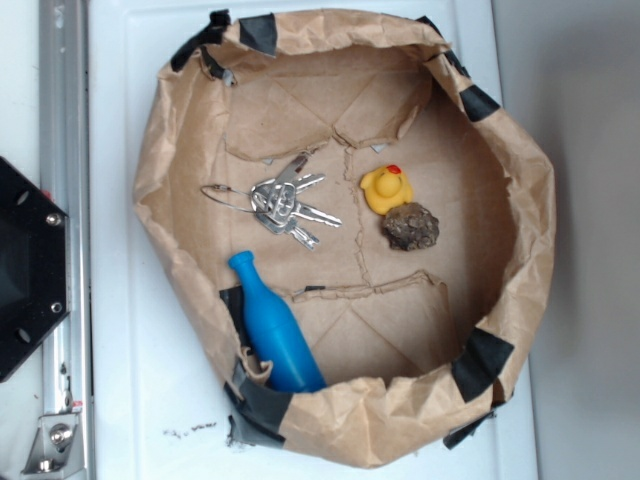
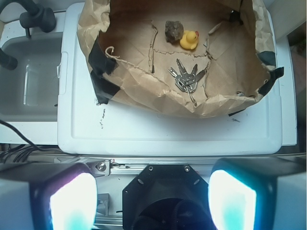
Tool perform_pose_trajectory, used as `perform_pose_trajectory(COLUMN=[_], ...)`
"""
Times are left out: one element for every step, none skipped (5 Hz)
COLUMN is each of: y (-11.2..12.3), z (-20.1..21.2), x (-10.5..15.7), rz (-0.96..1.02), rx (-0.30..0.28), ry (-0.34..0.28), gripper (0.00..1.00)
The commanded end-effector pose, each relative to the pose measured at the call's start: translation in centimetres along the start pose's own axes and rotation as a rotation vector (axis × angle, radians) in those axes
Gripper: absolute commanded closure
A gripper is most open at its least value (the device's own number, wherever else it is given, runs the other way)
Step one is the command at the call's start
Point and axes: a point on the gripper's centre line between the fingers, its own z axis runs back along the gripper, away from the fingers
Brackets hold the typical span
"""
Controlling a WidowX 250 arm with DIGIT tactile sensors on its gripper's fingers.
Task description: Grab the silver keys.
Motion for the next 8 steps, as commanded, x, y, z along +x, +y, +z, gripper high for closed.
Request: perform_pose_trajectory(y=[0.0, -0.1, 0.8, 1.9, 3.7, 4.6, 5.2, 6.2], z=[0.0, -3.6, -4.7, -5.9, -7.1, -9.2, -10.9, -15.0], x=[0.0, 4.7, 6.9, 8.5, 10.5, 11.9, 11.5, 11.3], rz=[0.000, 0.036, 0.030, -0.015, -0.029, -0.072, -0.119, -0.156], rx=[0.000, 0.097, 0.094, 0.078, 0.083, 0.150, 0.115, 0.149], ry=[0.000, 0.092, 0.096, 0.096, 0.034, -0.072, -0.064, 0.012], gripper=[0.00, 0.00, 0.00, 0.00, 0.00, 0.00, 0.00, 0.00])
